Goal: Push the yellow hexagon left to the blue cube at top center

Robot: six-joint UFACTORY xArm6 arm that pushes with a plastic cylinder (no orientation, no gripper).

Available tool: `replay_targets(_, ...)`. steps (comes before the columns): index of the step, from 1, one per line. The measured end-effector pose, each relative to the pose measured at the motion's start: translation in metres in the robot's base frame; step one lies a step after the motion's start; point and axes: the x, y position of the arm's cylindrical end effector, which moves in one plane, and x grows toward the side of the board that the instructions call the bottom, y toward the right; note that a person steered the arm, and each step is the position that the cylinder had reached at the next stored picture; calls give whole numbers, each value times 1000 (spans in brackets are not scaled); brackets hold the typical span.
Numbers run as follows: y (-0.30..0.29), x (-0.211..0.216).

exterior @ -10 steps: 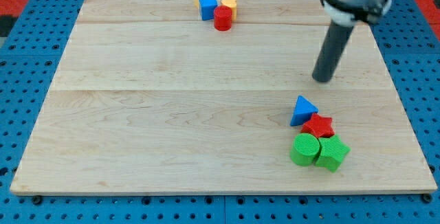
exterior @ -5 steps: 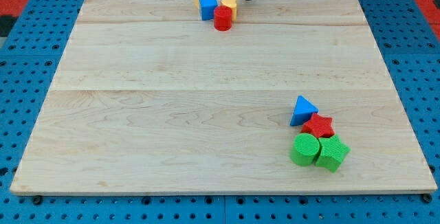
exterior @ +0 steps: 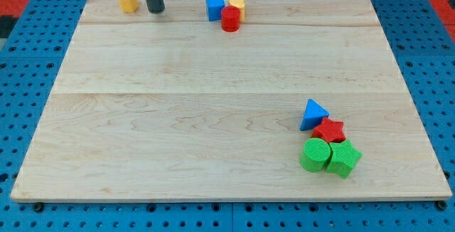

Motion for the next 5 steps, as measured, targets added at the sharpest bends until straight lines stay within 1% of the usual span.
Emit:
replay_targets(1,-89,41)
replay_targets(2,-171,39)
replay_targets(3,-173,14)
replay_targets(4,-174,-37)
replay_targets(5,-152,-66)
